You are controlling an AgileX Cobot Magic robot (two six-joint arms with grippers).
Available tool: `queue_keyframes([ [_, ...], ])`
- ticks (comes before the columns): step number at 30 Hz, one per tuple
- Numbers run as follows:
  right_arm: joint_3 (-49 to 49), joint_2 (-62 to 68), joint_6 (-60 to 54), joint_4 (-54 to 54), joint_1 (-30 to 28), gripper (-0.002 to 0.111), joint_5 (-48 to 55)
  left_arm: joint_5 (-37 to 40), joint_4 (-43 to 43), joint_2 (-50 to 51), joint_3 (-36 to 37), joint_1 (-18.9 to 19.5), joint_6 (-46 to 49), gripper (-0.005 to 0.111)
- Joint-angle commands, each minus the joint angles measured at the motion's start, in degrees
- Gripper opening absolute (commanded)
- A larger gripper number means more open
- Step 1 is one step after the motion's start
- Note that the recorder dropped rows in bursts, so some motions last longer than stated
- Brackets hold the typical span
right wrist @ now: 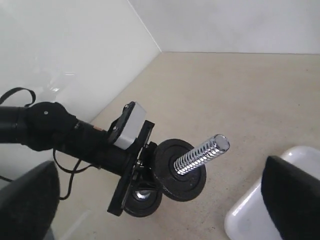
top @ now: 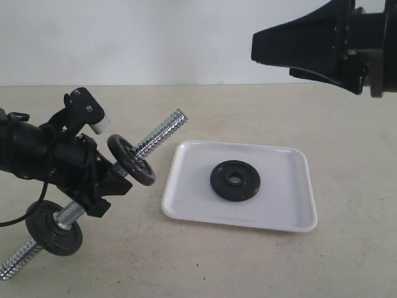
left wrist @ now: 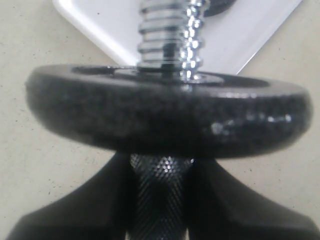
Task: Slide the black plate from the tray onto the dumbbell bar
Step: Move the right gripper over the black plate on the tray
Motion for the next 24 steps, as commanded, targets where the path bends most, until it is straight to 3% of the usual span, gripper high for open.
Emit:
queue_keyframes([
  [1,-0.73,-0.10,-2.21,-5.23,0.10,0.105,-3.26,0.73,-4.38,-2.71,-1.44,-0.13,-0.79,0.004],
  [6,-1.61,-0.10,14.50,-28.95,5.98,0.105,-20.14,-0.83,-4.38,-2.71,-1.44,-0.13,-0.79,0.004],
  [12,-1.73,1.26,29.18,-41.84,16.44,0.105,-32.59,-2.38,-4.38,-2.71,-1.44,-0.13,-0.79,0.004],
  [19,-8.46,12.17,58.55,-58.09,19.41,0.105,-28.40,-3.06,-4.38,-2.71,-1.44,-0.13,-0.79,0.004],
  [24,-14.36,18.58,60.53,-59.57,20.54,0.105,-28.27,-3.47,-4.38,-2.71,-1.44,-0.13,-0.79,0.004],
])
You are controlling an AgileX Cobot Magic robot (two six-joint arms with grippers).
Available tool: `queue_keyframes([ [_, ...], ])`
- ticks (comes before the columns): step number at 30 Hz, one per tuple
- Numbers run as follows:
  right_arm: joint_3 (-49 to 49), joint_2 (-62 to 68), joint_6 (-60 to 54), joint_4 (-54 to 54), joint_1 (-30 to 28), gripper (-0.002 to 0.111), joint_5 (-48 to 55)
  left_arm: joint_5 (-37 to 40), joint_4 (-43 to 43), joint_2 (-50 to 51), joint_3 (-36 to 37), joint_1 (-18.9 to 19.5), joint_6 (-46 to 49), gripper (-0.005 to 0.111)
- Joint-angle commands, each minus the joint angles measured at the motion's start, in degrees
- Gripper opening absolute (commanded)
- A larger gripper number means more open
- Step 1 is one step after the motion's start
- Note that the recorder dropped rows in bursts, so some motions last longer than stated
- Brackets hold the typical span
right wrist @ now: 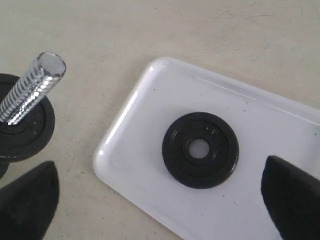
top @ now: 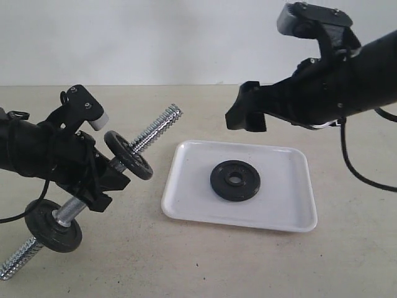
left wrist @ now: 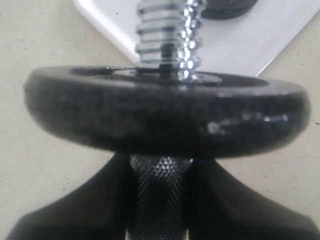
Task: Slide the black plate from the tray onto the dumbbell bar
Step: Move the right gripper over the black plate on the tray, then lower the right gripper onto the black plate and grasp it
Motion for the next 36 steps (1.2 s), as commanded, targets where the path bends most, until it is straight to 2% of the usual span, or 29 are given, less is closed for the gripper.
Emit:
queue_keyframes([
  [1,-5.40,5.29,7.00,-2.30,0.75,0.105,0.33,-1.32,-3.76,-2.71,-1.44,-0.13,0.01,0.004],
  [14,-8.15,19.52,16.02,-6.15,0.75,0.105,-1.38,-3.30,-2.19,-2.71,-1.44,-0.13,-1.26,0.004],
  [22,-10.59,24.12,32.20,-19.19,0.98,0.105,-2.39,-3.43,-2.19,-2.71,-1.44,-0.13,-1.26,0.004],
  [30,-13.75,28.11,33.46,-20.34,4.74,0.105,-4.07,-3.29,-2.19,-2.71,-1.44,-0.13,-1.26,0.004],
  [36,-13.75,28.24,35.14,-21.88,5.31,0.105,-4.62,-3.29,-2.19,-2.71,-1.44,-0.13,-1.26,0.004],
])
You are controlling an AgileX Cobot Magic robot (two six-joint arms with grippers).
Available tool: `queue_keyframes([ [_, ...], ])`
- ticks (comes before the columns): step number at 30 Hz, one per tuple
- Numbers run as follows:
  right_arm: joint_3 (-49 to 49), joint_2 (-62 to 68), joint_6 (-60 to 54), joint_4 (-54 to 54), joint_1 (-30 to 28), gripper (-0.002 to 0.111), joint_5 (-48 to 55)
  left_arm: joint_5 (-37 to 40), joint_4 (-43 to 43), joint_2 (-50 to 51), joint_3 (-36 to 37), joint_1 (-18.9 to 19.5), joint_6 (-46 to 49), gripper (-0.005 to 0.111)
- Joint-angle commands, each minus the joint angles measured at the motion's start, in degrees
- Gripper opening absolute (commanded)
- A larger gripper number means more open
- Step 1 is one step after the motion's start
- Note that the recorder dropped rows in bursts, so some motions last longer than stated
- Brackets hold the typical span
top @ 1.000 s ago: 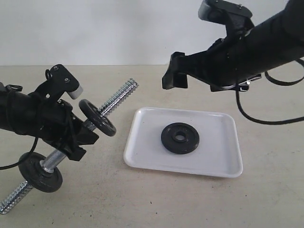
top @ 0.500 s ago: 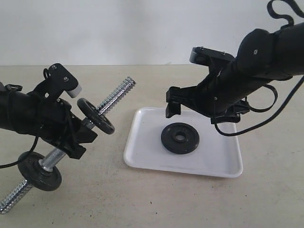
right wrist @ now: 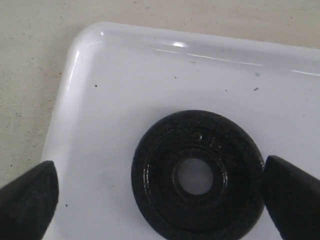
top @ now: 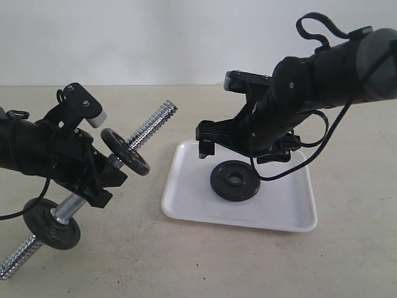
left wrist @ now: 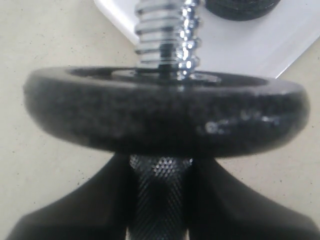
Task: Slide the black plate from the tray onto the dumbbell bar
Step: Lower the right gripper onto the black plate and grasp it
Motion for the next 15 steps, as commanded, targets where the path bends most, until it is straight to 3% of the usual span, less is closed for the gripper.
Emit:
queue_keyframes([
  [1,-0.41,0.12,3.58,-3.77,0.16,0.105,-0.66,-0.70,-2.30,-2.71,-1.44,-0.13,0.36,0.004],
  [8,-2.32,3.89,19.94,-20.65,1.44,0.105,4.19,-0.89,-2.30,-2.71,-1.44,-0.13,-0.55,0.004],
  [15,-5.79,7.65,23.44,-23.81,3.76,0.105,6.93,-0.89,-2.30,-2.71,-1.44,-0.13,-0.55,0.004],
])
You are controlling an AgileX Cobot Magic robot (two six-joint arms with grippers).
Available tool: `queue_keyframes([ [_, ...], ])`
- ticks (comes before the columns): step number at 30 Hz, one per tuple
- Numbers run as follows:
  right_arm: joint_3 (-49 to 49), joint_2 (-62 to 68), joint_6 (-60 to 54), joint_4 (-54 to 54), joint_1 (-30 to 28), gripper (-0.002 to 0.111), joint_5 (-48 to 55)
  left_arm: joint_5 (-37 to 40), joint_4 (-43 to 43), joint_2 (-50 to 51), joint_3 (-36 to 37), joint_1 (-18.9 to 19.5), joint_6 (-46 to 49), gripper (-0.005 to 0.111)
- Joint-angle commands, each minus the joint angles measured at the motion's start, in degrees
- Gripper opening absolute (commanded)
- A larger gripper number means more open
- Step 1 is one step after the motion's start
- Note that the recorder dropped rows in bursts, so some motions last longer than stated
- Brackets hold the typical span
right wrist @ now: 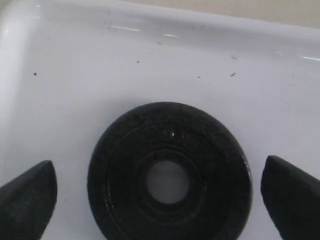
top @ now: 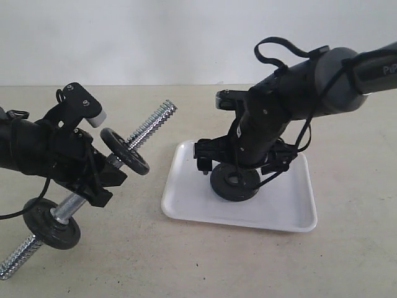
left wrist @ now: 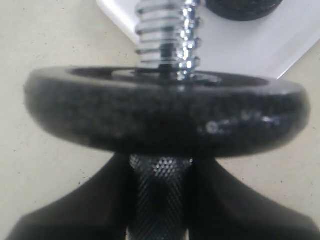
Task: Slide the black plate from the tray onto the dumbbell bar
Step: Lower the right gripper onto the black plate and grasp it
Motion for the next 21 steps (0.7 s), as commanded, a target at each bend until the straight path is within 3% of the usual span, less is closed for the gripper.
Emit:
queue_keyframes([
  [1,-2.27,1.87,2.10,-2.53,0.57,0.105,3.39,-0.76,-2.40,-2.71,-1.44,-0.13,-0.19,0.004],
  [21,-2.27,6.42,7.00,-4.69,0.57,0.105,3.17,-0.57,-2.40,-2.71,-1.44,-0.13,-0.20,0.004],
])
